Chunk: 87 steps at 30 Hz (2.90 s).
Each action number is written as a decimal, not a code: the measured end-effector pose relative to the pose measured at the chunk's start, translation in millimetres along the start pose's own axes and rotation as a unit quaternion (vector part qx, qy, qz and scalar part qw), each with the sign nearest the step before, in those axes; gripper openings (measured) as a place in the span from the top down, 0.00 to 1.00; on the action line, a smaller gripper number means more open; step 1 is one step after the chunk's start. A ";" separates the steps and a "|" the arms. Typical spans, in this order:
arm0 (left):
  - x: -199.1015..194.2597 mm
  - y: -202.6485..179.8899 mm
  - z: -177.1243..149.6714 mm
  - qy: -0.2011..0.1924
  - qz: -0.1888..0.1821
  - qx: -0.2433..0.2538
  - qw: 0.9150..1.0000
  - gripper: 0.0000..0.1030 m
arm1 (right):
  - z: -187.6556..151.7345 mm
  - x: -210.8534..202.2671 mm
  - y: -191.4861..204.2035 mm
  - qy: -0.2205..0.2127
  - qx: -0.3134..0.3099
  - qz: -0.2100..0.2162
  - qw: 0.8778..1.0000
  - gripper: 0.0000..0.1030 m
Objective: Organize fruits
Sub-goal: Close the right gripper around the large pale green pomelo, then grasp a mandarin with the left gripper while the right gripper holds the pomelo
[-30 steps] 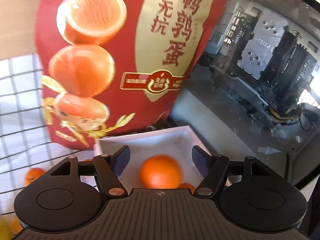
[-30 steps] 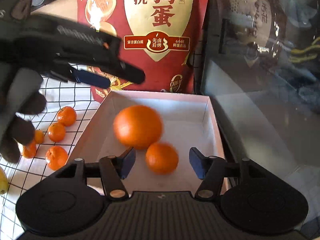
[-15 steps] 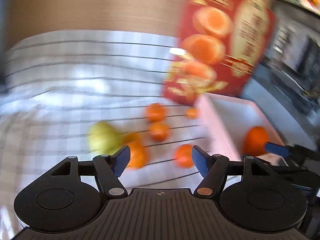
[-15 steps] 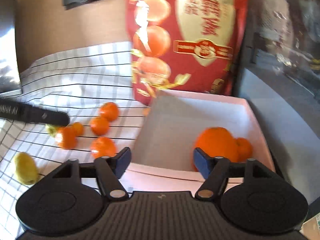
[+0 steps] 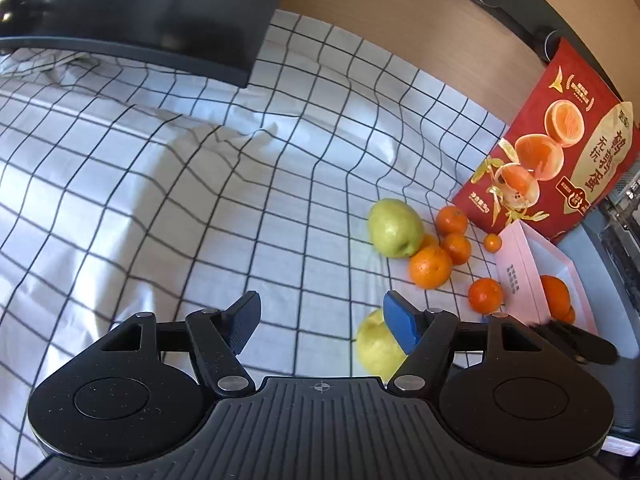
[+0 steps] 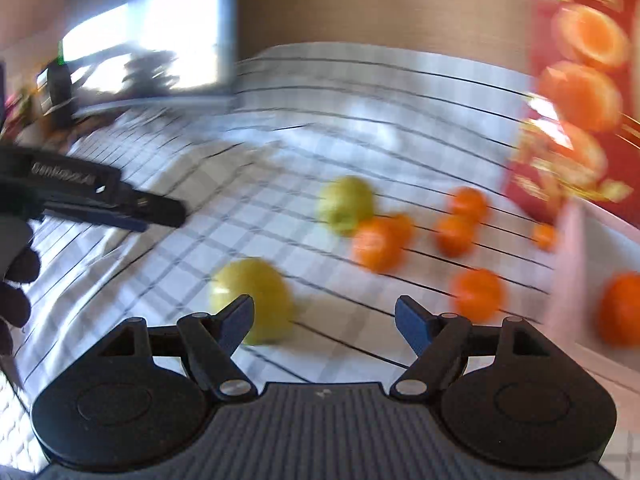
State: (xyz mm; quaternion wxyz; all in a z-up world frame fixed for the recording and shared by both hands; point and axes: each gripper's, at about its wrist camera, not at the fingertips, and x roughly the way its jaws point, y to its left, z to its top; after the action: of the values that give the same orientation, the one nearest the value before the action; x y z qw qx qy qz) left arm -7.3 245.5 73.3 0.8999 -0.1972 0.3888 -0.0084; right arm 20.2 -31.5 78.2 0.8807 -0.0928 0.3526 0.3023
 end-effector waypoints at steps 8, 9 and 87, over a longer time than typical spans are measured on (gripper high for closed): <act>-6.9 10.3 -5.5 0.008 -0.002 0.000 1.000 0.29 | 11.3 51.2 40.1 0.044 -0.062 0.010 0.997 0.24; -7.7 10.8 -5.6 0.009 -0.003 0.000 1.000 0.29 | 11.1 54.9 41.6 0.050 -0.062 0.010 0.997 0.24; 89.3 -132.4 -21.0 0.024 -0.060 0.262 0.963 0.68 | -121.8 -65.4 -75.3 0.052 0.176 -0.200 0.962 0.12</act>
State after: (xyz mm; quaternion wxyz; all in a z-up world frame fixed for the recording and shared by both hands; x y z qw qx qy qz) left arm 58.5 101.1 45.8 0.9084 0.0224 0.3819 -0.1686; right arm -40.7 -168.2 29.3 0.9062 -0.0206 0.4198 0.0475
